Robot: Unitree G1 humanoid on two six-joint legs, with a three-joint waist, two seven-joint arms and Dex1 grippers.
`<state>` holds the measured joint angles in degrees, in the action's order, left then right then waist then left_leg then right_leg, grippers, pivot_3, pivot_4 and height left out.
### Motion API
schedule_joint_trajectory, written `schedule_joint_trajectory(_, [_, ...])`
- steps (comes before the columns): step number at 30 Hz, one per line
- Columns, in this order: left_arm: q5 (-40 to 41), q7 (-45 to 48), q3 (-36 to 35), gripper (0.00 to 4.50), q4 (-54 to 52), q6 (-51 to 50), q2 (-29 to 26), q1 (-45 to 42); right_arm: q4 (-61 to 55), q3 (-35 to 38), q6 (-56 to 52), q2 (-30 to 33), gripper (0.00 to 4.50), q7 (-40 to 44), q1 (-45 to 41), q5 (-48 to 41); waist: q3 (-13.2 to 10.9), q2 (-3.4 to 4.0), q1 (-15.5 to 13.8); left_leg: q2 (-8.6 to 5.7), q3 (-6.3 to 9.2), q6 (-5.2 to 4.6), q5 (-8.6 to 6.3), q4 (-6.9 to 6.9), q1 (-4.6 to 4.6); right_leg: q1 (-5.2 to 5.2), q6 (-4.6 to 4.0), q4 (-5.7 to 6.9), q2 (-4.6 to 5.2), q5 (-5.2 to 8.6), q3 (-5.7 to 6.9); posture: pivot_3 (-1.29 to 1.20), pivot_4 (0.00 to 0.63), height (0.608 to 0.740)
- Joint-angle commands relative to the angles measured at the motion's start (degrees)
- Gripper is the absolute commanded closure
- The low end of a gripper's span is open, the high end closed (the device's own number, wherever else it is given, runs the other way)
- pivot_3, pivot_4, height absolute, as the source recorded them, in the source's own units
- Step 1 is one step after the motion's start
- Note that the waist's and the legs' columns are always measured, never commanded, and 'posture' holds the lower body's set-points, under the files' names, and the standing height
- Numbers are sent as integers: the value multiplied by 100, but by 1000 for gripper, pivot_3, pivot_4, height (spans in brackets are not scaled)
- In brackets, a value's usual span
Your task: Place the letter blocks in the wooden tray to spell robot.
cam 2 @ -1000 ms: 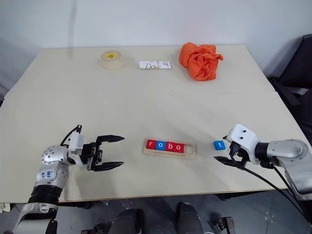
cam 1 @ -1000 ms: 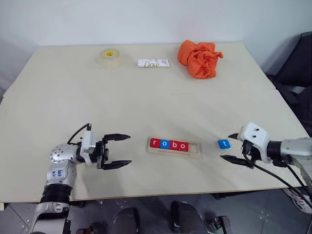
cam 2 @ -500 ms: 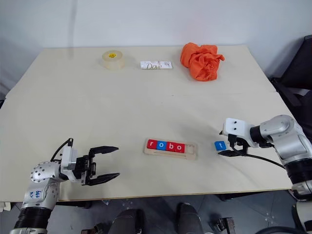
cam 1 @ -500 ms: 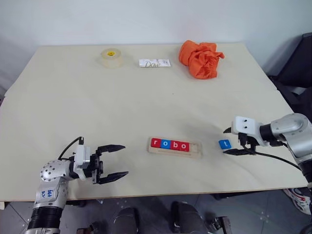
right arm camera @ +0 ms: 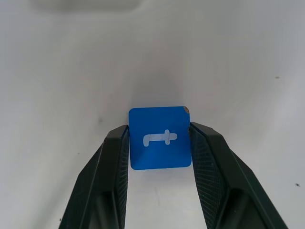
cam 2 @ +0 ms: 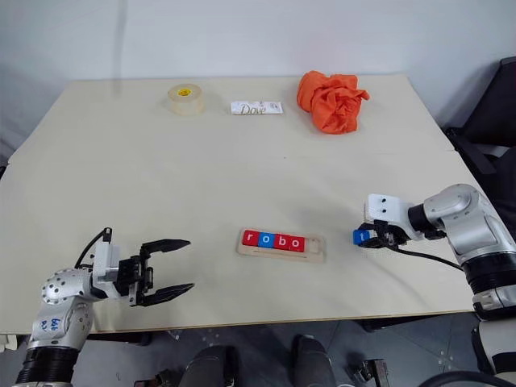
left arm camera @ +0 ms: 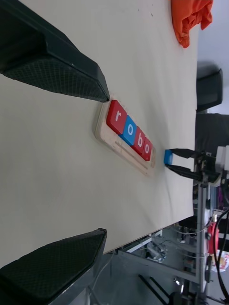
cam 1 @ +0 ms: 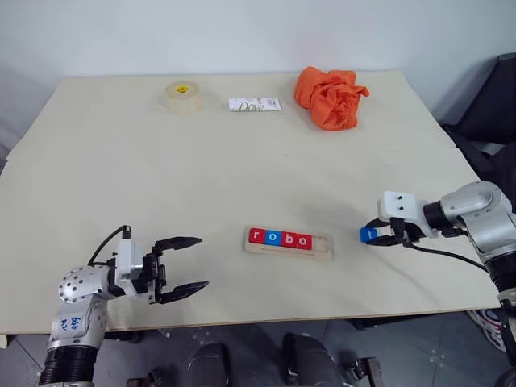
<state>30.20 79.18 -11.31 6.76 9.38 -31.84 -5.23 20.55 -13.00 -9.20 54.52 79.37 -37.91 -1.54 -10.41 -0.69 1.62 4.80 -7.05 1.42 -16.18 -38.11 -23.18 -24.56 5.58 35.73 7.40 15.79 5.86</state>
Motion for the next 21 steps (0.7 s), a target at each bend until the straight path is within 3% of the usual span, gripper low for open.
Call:
schedule_joint_trajectory(1, [156,170,-119,0,160,146,-81,-120,-935,392,-938,40,3047,-78,-28,-387,1,2,-1,0,0,0,0,1,0,-1,-1,0,-1,0,0,0,150,740])
schedule_joint_trajectory(8, [83,301,-53,0,561,253,-71,-454,-2868,533,-2987,-126,3047,-406,201,-1168,1,3,-9,1,5,1,-2,3,-3,-1,-4,-1,0,2,3,0,150,740])
schedule_joint_trajectory(21, [34,209,93,0,558,328,104,-530,-2953,-392,-2945,-390,3047,-1060,216,-610,1,2,0,1,2,-3,-5,3,-8,-4,-4,-4,-1,2,3,0,150,740])
